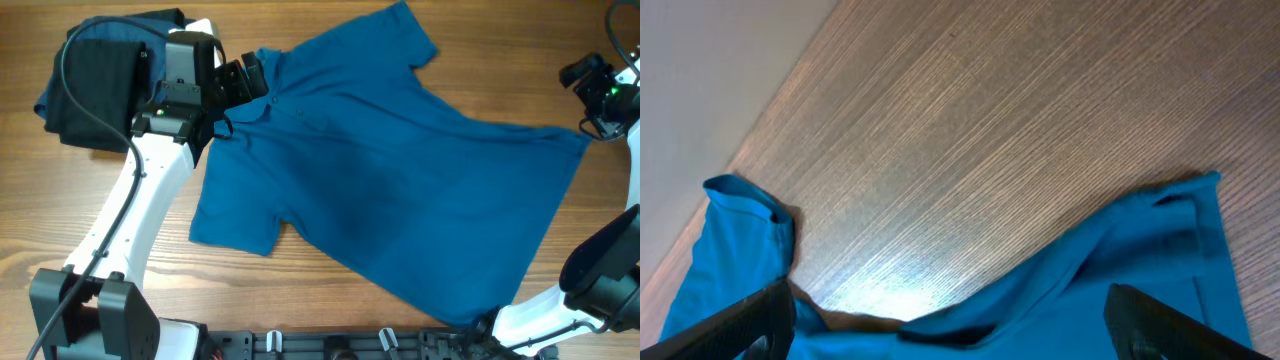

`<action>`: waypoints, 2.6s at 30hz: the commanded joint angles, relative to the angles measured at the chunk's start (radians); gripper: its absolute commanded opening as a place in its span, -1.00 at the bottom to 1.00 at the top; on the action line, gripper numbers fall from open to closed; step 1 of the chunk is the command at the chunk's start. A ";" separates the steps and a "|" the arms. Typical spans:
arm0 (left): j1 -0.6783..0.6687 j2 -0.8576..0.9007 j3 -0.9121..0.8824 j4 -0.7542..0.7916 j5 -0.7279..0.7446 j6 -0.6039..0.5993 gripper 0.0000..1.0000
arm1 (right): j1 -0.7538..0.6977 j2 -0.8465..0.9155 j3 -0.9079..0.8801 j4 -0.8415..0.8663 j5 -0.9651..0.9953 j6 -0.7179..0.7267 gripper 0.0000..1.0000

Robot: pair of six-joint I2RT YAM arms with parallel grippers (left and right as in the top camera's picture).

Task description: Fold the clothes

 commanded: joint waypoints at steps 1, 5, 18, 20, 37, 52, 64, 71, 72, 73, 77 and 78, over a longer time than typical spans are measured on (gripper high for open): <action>-0.003 0.003 -0.003 0.109 0.049 -0.030 0.99 | 0.002 0.001 0.000 -0.001 -0.016 -0.019 1.00; -0.003 0.000 -0.003 0.186 0.110 -0.029 1.00 | 0.002 0.001 0.000 -0.001 -0.016 -0.019 1.00; -0.047 0.103 0.243 0.071 0.216 0.094 0.79 | 0.002 0.001 0.000 -0.001 -0.016 -0.019 1.00; -0.071 0.179 0.338 0.060 0.189 0.146 0.61 | 0.002 0.001 0.000 -0.001 -0.016 -0.019 0.99; -0.197 0.768 0.421 0.394 -0.038 0.246 -0.91 | 0.002 0.001 0.000 -0.001 -0.016 -0.019 1.00; -0.150 0.863 0.421 0.434 -0.102 0.272 -0.87 | 0.002 0.001 0.000 -0.001 -0.016 -0.019 0.99; 0.021 0.845 0.459 0.322 -0.108 0.193 -0.89 | 0.002 0.001 0.000 -0.001 -0.016 -0.018 0.99; -0.029 0.724 0.686 0.055 -0.127 0.204 -0.91 | 0.002 0.001 0.000 -0.001 -0.016 -0.018 0.99; -0.041 0.704 0.711 0.013 -0.127 0.204 -0.92 | 0.002 0.001 0.000 -0.001 -0.016 -0.018 1.00; -0.055 0.672 0.742 -0.054 -0.127 0.203 -0.92 | 0.002 0.001 0.000 -0.001 -0.016 -0.018 1.00; -0.082 0.507 0.785 -0.295 -0.110 0.110 -0.92 | 0.002 0.001 0.000 -0.001 -0.016 -0.018 0.99; -0.082 0.474 0.785 -0.317 -0.069 0.101 -0.92 | 0.002 0.001 0.000 -0.001 -0.016 -0.018 1.00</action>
